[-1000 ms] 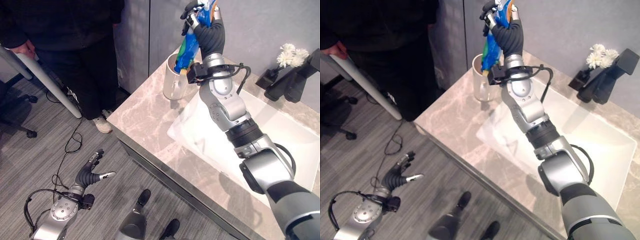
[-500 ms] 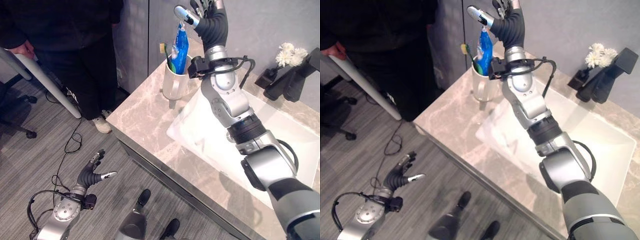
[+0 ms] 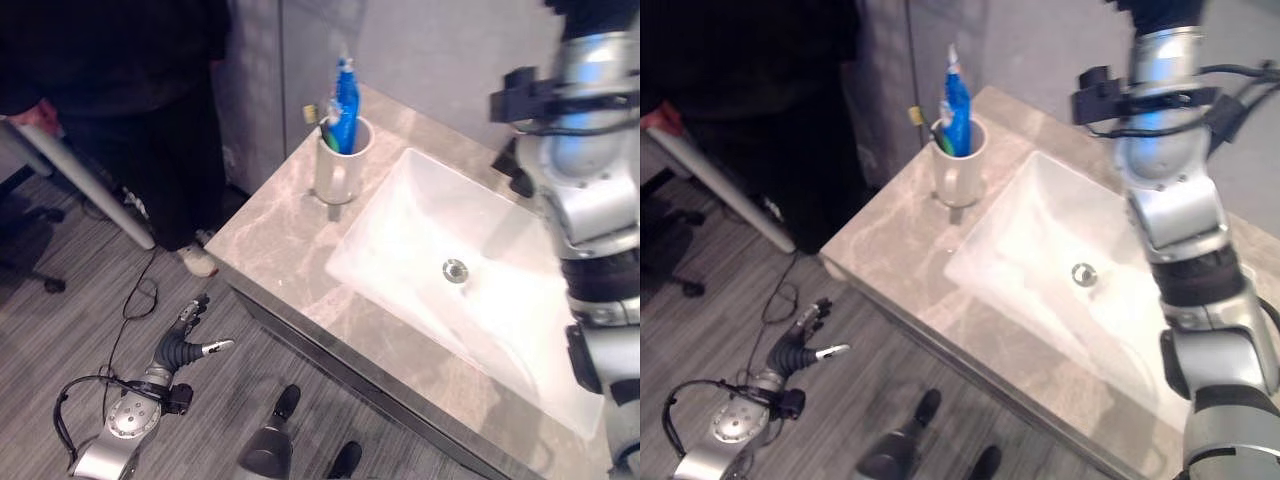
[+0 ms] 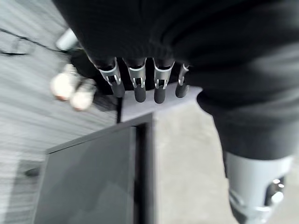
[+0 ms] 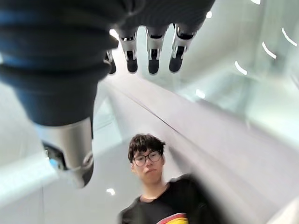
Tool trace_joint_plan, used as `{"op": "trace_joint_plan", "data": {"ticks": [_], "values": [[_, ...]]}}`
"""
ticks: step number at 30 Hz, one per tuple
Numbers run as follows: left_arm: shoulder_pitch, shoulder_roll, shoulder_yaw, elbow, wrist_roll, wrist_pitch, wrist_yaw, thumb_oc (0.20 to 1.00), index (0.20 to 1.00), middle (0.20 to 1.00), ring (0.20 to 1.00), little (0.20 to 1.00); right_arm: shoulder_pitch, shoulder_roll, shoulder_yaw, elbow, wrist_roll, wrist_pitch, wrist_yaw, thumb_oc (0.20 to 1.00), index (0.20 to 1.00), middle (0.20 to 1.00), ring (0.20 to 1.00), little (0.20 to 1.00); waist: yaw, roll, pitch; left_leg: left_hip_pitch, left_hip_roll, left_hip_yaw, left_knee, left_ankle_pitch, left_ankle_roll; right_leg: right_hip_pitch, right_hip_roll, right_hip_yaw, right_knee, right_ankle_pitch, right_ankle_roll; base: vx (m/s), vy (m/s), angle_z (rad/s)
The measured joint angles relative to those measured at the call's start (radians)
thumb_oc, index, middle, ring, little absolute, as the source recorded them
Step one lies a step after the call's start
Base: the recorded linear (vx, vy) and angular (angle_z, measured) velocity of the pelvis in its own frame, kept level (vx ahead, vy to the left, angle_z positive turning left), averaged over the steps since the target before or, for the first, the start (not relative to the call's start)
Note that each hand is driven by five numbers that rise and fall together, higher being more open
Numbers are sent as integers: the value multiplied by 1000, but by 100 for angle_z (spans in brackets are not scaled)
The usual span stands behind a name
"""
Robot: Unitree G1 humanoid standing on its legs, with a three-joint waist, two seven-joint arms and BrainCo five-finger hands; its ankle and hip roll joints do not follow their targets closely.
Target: Put brush and paste in cup on sink, flatten towel.
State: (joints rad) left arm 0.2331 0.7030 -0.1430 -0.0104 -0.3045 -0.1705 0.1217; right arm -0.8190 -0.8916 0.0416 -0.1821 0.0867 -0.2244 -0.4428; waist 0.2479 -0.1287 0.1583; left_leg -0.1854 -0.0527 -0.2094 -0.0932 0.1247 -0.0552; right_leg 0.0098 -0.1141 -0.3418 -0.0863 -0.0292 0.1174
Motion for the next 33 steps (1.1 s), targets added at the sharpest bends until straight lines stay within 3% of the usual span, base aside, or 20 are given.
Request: {"op": "trace_joint_plan", "data": {"ticks": [3, 4, 7, 9, 14, 19, 20, 22, 25, 30, 31, 33], "values": [[34, -1, 69, -62, 1, -2, 1, 1000, 1000, 1000, 1000, 1000, 283, 31, -244, 10, -26, -6, -51, 1000, 1000, 1000, 1000, 1000, -52, 29, -21, 12, -1, 4, 0, -7, 5, 10, -1, 5, 0, 2, 2, -25, 3, -2], [53, -6, 103, -101, 9, -2, 0, 1000, 1000, 1000, 1000, 1000, 498, 45, -395, -2, -36, -5, -73, 1000, 1000, 1000, 1000, 1000, -69, 48, -29, 8, -1, 4, 0, -10, 5, 8, -1, 6, 0, 4, 3, 0, 0, 0], [128, -25, 210, -126, 32, -9, 13, 1000, 1000, 1000, 1000, 1000, 683, 120, -553, 8, -50, 5, -121, 1000, 1000, 1000, 1000, 1000, -109, 72, -43, 11, 2, 20, 0, -9, 11, 6, 5, 21, 0, 6, 2, -19, -1, -15], [162, -58, 282, -132, 47, -14, 22, 1000, 1000, 1000, 1000, 1000, 797, 125, -670, 38, -47, -9, -164, 1000, 1000, 1000, 1000, 1000, -142, 100, -61, 13, 7, 31, -1, -10, 13, 5, 6, 32, 0, 7, 1, -20, 6, -16], [160, -122, 390, -146, 22, -29, 51, 1000, 1000, 1000, 1000, 1000, 934, 132, -804, 320, 19, -13, -207, 1000, 1000, 1000, 1000, 1000, -178, 96, -70, 27, 23, 43, 0, -10, 14, 7, 14, 46, 0, 7, -1, -28, 2, -9], [203, -159, 397, -169, -24, -22, 49, 1000, 1000, 1000, 1000, 1000, 1010, 216, -827, 477, 124, 12, -202, 1000, 1000, 1000, 1000, 1000, -210, 87, -76, 38, 27, 72, -1, -15, 20, 5, 13, 77, 0, 10, -5, -30, 7, -18], [206, -159, 397, -168, -25, -21, 49, 200, 200, 200, 200, 200, 1024, 245, -825, 505, 136, 16, -198, 1000, 1000, 1000, 1000, 1000, -212, 83, -78, 47, 29, 91, -1, -20, 23, 4, 12, 97, 0, 12, -5, -85, 46, -55], [212, -158, 397, -167, -30, -21, 49, 200, 200, 200, 200, 200, 1036, 307, -812, 527, 172, 31, -183, 1000, 1000, 1000, 1000, 1000, -229, 90, -83, 63, 29, 126, -1, -27, 31, 1, 7, 139, 0, 17, -1, -41, 38, -57], [197, -156, 389, -166, -29, -21, 46, 200, 200, 200, 200, 200, 1037, 324, -773, 618, 267, 24, -137, 1000, 1000, 1000, 1000, 1000, -263, 96, -89, 65, 31, 162, -1, -31, 34, -12, 2, 175, 0, 29, 5, -17, 3, -33], [186, -159, 361, -151, -39, -21, 27, 200, 200, 200, 200, 200, 1106, 367, -775, 837, 355, 43, -96, 1000, 1000, 1000, 1000, 1000, -276, 114, -82, 68, 28, 169, -1, -32, 35, -12, 0, 187, 0, 33, 7, -17, -18, -8], [181, -158, 358, -150, -50, -21, 18, 200, 200, 200, 200, 200, 1082, 362, -764, 977, 385, 10, -74, 1000, 1000, 1000, 1000, 1000, -273, 116, -82, 69, 29, 166, -1, -32, 35, -10, 1, 186, 0, 33, 7, -11, -42, 2], [181, -158, 353, -142, -63, -20, 6, 200, 200, 200, 200, 200, 1044, 408, -753, 1128, 474, 37, -49, 1000, 1000, 1000, 1000, 1000, -262, 122, -79, 67, 33, 164, -1, -33, 34, -11, 5, 183, 0, 33, 6, -6, -24, 4]]}}
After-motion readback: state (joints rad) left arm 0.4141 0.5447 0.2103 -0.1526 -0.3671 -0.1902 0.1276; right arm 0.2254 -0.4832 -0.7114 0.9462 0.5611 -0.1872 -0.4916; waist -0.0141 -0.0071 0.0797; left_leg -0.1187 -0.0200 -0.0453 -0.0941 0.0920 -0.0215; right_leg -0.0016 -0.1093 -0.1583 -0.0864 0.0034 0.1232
